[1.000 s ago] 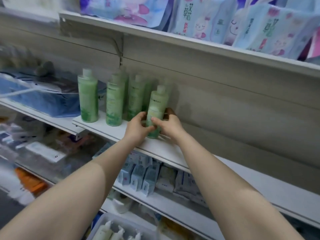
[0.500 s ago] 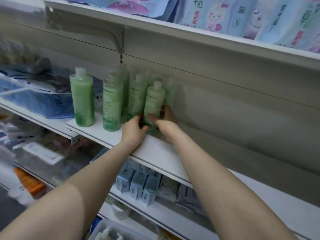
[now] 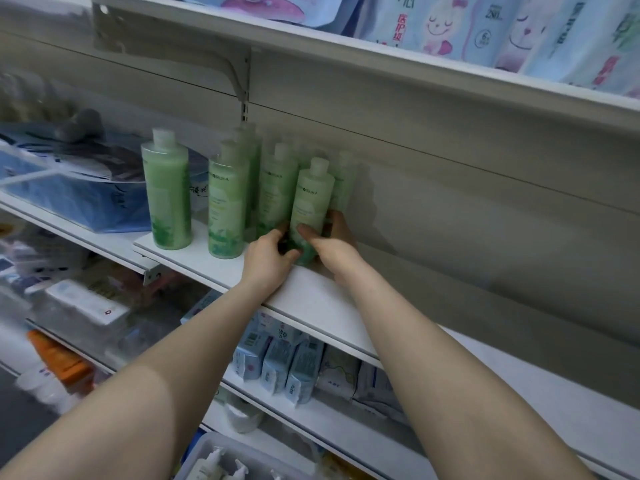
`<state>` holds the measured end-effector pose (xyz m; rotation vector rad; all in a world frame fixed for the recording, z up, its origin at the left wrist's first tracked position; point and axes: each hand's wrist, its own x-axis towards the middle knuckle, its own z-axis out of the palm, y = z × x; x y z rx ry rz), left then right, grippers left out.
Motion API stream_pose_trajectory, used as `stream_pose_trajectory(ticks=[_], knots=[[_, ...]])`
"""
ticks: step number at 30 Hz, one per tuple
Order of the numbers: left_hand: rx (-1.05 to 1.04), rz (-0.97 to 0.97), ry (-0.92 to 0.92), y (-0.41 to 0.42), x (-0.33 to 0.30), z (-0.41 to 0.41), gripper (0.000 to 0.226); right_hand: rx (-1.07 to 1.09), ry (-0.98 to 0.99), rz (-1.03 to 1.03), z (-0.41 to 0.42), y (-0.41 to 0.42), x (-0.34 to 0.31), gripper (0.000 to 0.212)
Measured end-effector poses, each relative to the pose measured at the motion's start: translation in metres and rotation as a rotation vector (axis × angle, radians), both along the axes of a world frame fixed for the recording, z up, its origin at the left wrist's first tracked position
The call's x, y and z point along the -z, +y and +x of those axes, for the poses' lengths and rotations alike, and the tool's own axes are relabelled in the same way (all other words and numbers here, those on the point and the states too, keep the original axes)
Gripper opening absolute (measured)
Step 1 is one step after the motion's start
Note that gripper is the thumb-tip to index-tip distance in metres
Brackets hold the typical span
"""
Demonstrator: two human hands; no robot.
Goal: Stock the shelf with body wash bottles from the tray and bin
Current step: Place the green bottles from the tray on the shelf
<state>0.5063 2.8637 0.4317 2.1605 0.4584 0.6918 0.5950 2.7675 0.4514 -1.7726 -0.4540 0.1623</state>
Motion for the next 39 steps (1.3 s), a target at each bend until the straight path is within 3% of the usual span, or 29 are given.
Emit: stream_pose_trajectory(ticks=[2,7,11,16,21,27,32,39], knots=[[0.002,-0.005,-0.003,-0.001,0.000,-0.001,0.040,0.003,0.008,-0.003,0.000,-0.001,0.001,0.073],[0.015,0.007,0.028,-0.003,-0.003,-0.003,0.039,0.002,0.016,-0.036,-0.009,-0.009,-0.007,0.052],[0.049,0.025,0.084,-0.005,-0.006,-0.011,0.044,0.004,-0.027,-0.141,-0.018,-0.017,-0.006,0.055],[0.104,-0.031,0.014,-0.013,-0.004,-0.041,0.059,0.051,-0.017,-0.144,-0.046,-0.032,-0.001,0.051],[0.093,-0.110,-0.088,-0.019,0.004,-0.078,0.048,0.034,0.009,-0.060,-0.099,-0.045,0.000,0.049],[0.122,-0.146,-0.197,-0.031,0.024,-0.125,0.035,0.094,-0.133,-0.090,-0.160,-0.060,0.019,0.035],[0.173,-0.161,-0.158,-0.038,0.072,-0.157,0.032,0.098,-0.125,-0.159,-0.206,-0.072,0.072,0.029],[0.190,-0.300,0.114,-0.051,0.185,-0.219,0.031,0.091,0.200,-0.233,-0.265,-0.093,0.207,0.026]])
